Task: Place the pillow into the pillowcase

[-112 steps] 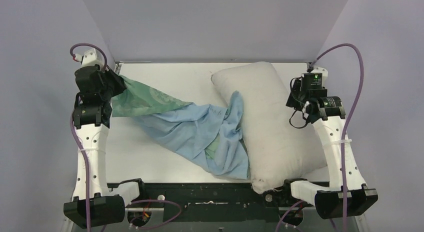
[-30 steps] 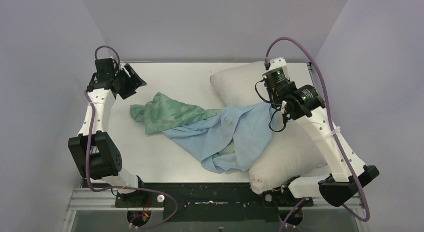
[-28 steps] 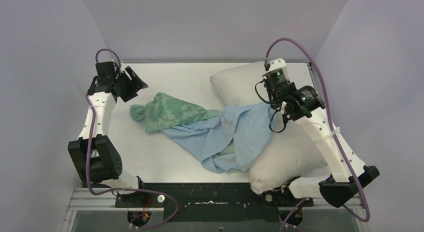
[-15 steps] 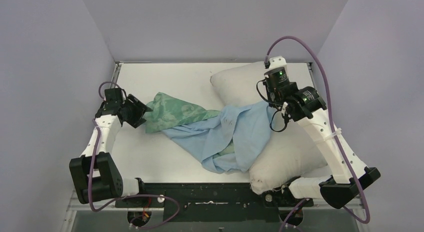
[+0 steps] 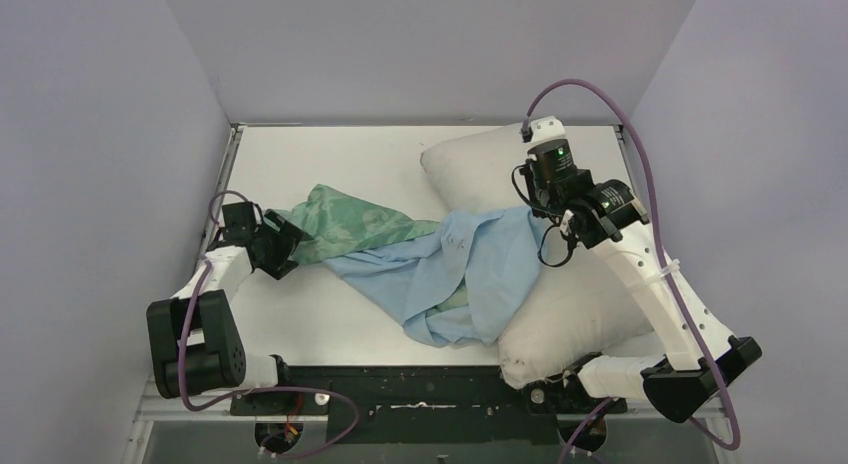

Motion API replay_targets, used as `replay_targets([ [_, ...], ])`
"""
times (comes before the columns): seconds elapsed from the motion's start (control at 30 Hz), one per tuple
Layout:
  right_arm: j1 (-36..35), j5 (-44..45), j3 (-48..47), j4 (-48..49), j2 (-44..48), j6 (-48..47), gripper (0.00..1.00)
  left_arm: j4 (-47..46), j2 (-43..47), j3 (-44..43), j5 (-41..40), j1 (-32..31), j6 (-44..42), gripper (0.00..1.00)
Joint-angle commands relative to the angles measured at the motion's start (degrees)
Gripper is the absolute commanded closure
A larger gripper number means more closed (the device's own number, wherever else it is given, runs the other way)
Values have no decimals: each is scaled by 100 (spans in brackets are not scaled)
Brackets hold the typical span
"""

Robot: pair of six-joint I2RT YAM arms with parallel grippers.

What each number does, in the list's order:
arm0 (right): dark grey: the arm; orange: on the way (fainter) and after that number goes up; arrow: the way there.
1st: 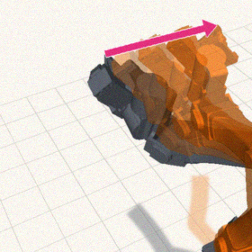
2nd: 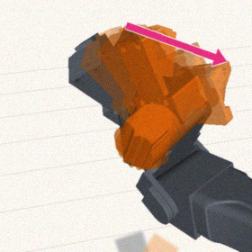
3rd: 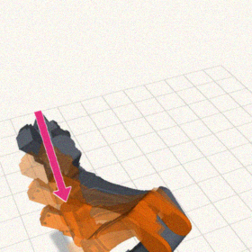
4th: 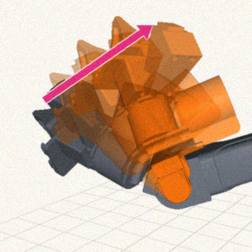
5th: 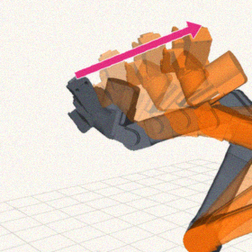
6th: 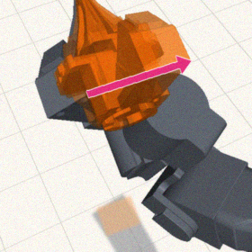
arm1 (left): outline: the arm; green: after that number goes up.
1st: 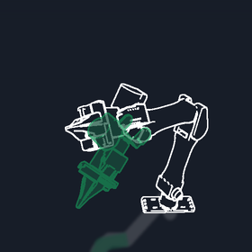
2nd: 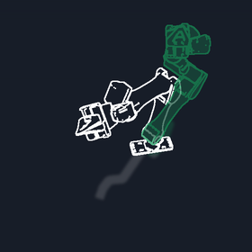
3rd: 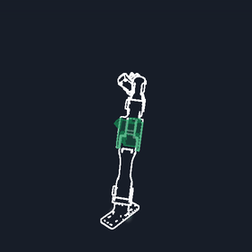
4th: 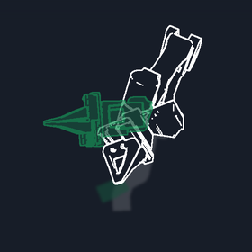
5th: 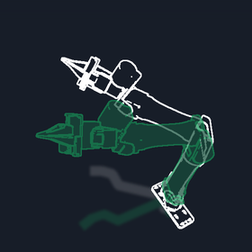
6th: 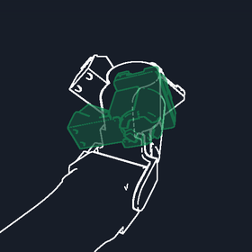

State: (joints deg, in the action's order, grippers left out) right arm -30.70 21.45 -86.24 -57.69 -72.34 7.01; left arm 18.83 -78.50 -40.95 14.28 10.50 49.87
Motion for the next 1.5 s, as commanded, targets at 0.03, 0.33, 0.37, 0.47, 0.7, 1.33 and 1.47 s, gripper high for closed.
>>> replay_targets([
  [0.03, 72, -164, -2, 380, 202, -129, 100, -1106, -167, 82, 138, 40, 80, 27],
  [0.33, 121, -274, 194, 528, 224, -188, 100, -813, -97, 301, -167, 22, 181, 27],
  [0.37, 125, -295, 205, 536, 232, -190, 100, -739, -18, 315, -278, 18, 158, 26],
  [0.47, 147, -352, 266, 583, 257, -181, 100, -550, 145, 377, -480, 5, 121, 27],
  [0.7, 169, -446, 322, 613, 305, -180, 100, -1710, 317, 1190, -435, 5, 691, 29],
  [1.33, 182, -1060, 681, 1140, 674, -87, 100, -2027, 1285, 271, -858, -134, 1288, 100],
  [1.47, 170, -1641, 507, 1703, 1005, -105, 100, -1383, 1702, -1254, -1510, -110, 1096, 100],
])
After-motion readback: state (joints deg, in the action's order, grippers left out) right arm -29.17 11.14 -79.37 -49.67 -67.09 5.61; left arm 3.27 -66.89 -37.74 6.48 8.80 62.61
